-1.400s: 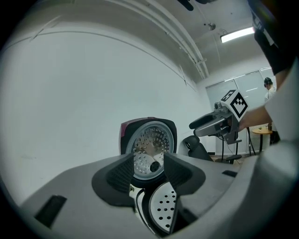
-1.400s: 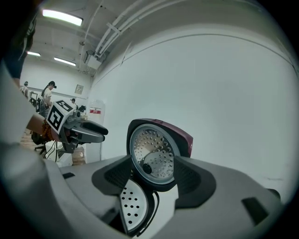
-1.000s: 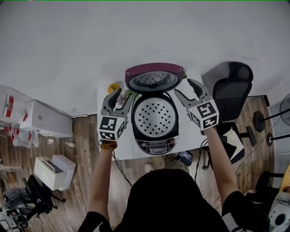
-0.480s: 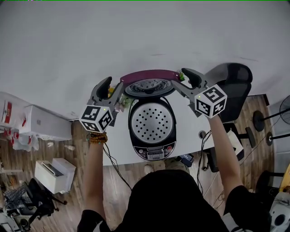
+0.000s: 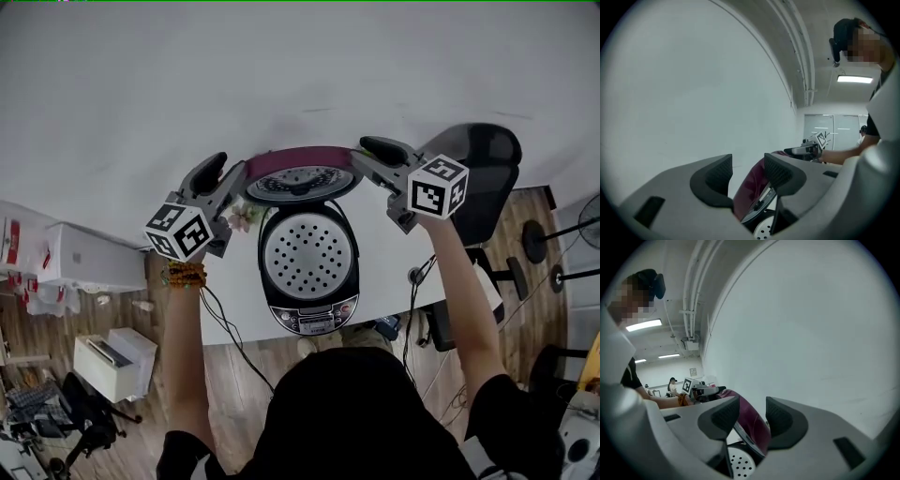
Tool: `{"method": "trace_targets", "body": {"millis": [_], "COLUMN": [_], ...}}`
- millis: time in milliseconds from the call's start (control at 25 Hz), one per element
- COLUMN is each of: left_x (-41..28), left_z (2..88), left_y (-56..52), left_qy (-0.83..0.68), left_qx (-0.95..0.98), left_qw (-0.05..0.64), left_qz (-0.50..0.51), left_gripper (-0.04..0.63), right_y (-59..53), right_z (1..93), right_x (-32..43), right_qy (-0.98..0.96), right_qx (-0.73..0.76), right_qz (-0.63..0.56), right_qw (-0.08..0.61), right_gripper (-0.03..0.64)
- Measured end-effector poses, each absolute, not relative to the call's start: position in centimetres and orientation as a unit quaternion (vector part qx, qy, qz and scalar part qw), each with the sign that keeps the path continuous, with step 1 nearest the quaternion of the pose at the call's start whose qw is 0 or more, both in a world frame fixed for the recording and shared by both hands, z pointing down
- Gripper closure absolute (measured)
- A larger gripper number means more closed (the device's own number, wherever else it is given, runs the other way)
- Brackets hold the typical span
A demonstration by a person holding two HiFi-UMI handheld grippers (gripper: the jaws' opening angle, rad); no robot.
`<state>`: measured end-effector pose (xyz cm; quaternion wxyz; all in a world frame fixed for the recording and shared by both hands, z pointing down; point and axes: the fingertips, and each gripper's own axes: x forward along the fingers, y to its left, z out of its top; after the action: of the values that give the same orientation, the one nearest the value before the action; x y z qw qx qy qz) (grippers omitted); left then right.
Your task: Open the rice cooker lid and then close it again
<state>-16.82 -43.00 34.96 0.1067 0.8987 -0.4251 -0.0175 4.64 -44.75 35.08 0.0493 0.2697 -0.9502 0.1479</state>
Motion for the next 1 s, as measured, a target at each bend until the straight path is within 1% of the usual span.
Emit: {"method": "trace_targets", "body": {"millis": [120, 240, 320, 440, 560, 600, 760, 920, 1000], "left_x": [-16.47, -16.37, -16.28, -16.30, -16.03, -15.98, -15.84, -15.90, -15.86], "left_z": [35.30, 35.45, 35.58, 35.57, 35.45, 35.48, 35.71, 35.85, 35.78], "left_y": [-43.10, -43.18, -43.27, -43.39, -43.35, -43.33, -43.41, -43.48, -43.52], "left_qy": [-0.405, -0.393, -0.384, -0.380, -0.368, -0.365, -0.362, -0.358, -0.362], "left_qx": [0.908, 0.911, 0.911, 0.912, 0.915, 0.915, 0.917, 0.913, 0.911], "left_qw": [0.103, 0.123, 0.141, 0.145, 0.159, 0.161, 0.163, 0.189, 0.190], "left_qz": [-0.014, -0.036, -0.051, -0.058, -0.057, -0.055, -0.047, -0.055, -0.053], "left_gripper": [0.390, 0.390, 0.390, 0.391, 0.431, 0.434, 0.434, 0.434, 0.434], "right_y": [-44.75, -44.77, -44.81, -44.99, -45.13, -45.13, -45.19, -45.26, -45.33], "right_z": [35.91, 36.05, 36.06, 36.06, 35.99, 36.02, 36.27, 36.31, 36.30], "right_x": [4.08, 4.03, 4.10, 3.98, 3.79, 3.74, 3.80, 3.87, 3.84], "right_qy": [-0.951, -0.949, -0.950, -0.950, -0.950, -0.949, -0.948, -0.945, -0.945], "right_qx": [0.236, 0.221, 0.219, 0.216, 0.212, 0.211, 0.207, 0.207, 0.209], "right_qz": [0.193, 0.222, 0.223, 0.221, 0.226, 0.229, 0.238, 0.248, 0.249], "right_qw": [0.045, 0.028, 0.027, 0.035, 0.046, 0.049, 0.049, 0.042, 0.041], "right_gripper": [0.443, 0.443, 0.443, 0.442, 0.442, 0.442, 0.442, 0.442, 0.440]}}
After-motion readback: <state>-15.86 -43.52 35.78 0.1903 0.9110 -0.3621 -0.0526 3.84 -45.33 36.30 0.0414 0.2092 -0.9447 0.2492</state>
